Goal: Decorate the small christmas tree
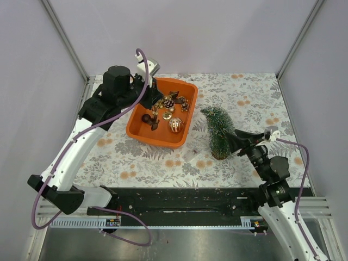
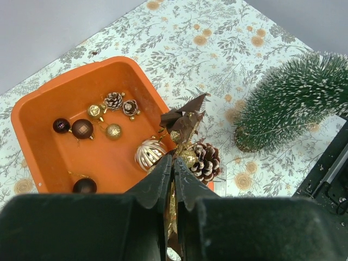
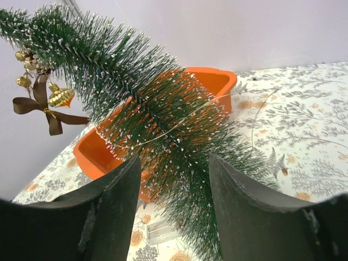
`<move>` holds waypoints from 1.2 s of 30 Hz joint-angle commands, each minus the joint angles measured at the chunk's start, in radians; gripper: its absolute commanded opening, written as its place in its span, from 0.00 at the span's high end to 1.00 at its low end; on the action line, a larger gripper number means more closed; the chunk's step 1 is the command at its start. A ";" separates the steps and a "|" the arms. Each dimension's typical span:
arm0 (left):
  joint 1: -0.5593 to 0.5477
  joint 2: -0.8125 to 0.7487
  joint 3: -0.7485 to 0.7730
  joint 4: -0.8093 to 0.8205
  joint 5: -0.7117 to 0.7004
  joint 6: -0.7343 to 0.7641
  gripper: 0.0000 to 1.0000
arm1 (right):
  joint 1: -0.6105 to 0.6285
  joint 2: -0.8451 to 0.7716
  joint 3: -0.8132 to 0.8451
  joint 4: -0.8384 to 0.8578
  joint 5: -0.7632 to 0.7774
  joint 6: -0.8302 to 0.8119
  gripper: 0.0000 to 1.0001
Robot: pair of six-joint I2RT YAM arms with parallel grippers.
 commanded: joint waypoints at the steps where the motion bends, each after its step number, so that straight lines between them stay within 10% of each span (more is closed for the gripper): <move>1: -0.020 0.011 0.054 0.015 0.024 0.020 0.91 | 0.005 -0.044 0.118 -0.251 0.055 0.010 0.39; 11: -0.089 0.057 0.129 0.002 0.029 0.057 0.90 | 0.005 -0.170 0.345 -0.498 0.234 0.055 0.44; 24: -0.092 0.047 0.384 -0.094 -0.028 0.227 0.89 | 0.007 0.155 0.614 -0.368 0.032 -0.042 0.30; 29: -0.092 0.011 0.268 -0.093 -0.049 0.221 0.88 | 0.007 0.186 0.631 -0.356 0.020 -0.057 0.30; 36: -0.081 0.140 0.002 -0.143 -0.042 0.187 0.41 | 0.005 0.103 0.626 -0.415 0.069 -0.092 0.30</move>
